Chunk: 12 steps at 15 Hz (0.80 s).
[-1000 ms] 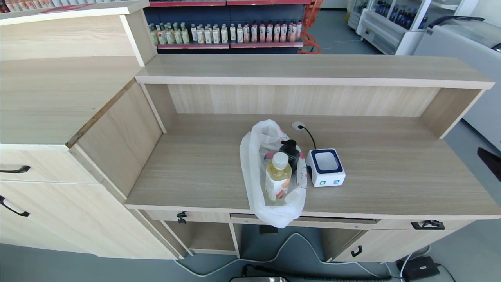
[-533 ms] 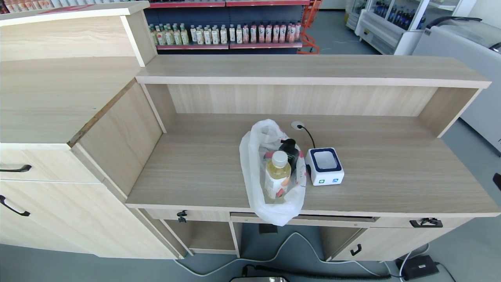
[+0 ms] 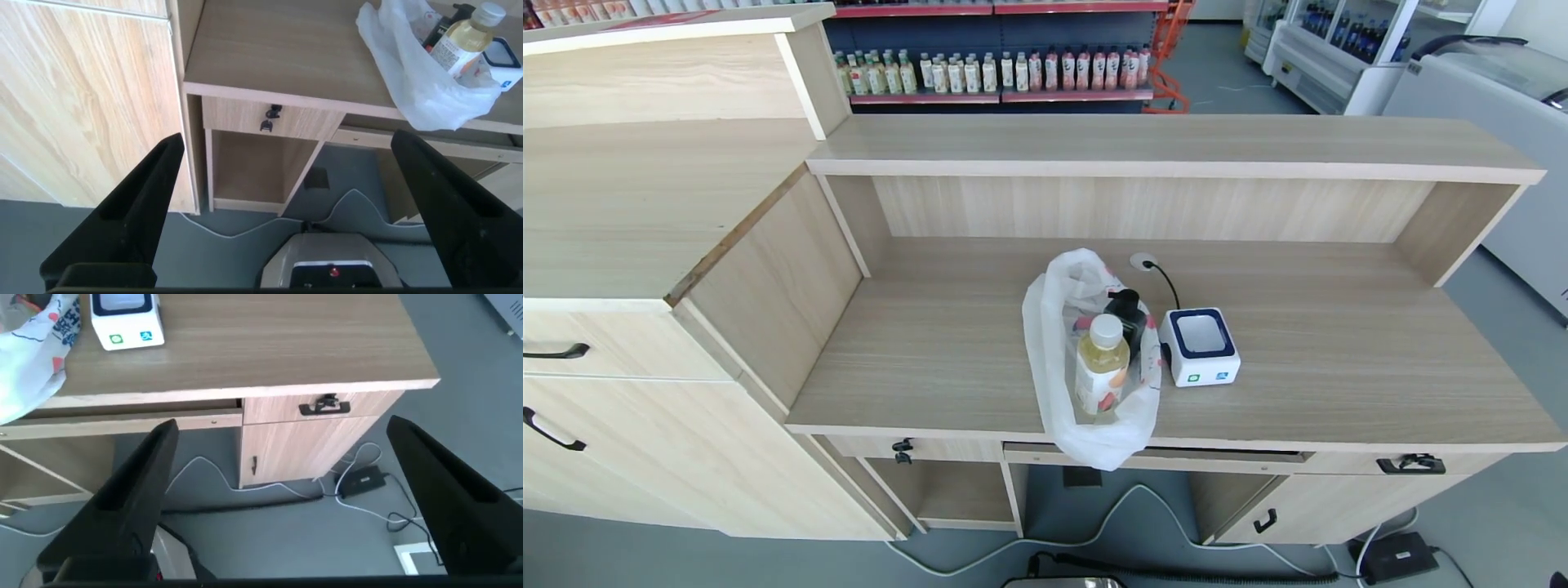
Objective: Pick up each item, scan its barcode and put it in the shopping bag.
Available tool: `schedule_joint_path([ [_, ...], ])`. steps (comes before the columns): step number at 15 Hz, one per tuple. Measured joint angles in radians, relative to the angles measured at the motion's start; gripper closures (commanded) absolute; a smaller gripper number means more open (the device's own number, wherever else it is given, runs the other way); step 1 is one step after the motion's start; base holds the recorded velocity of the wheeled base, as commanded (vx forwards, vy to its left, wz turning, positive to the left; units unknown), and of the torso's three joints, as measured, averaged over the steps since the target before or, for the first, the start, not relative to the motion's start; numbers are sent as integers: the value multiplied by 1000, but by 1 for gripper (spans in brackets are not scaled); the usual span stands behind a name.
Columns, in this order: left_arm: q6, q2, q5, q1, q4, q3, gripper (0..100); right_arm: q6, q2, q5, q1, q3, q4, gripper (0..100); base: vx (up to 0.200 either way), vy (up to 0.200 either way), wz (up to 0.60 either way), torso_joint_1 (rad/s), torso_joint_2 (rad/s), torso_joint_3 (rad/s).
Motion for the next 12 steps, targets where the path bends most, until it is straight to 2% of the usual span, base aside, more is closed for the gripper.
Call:
schedule_joint_path([
  [3,0,0,0,0,0,0,0,59,-199,-37,99,8,112,0,0,0,0,0,0,0],
  [7,0,0,0,0,0,0,0,166,-278,-38,117,10,180,0,0,0,0,0,0,0],
  [12,0,0,0,0,0,0,0,169,-294,-38,119,10,182,0,0,0,0,0,0,0],
])
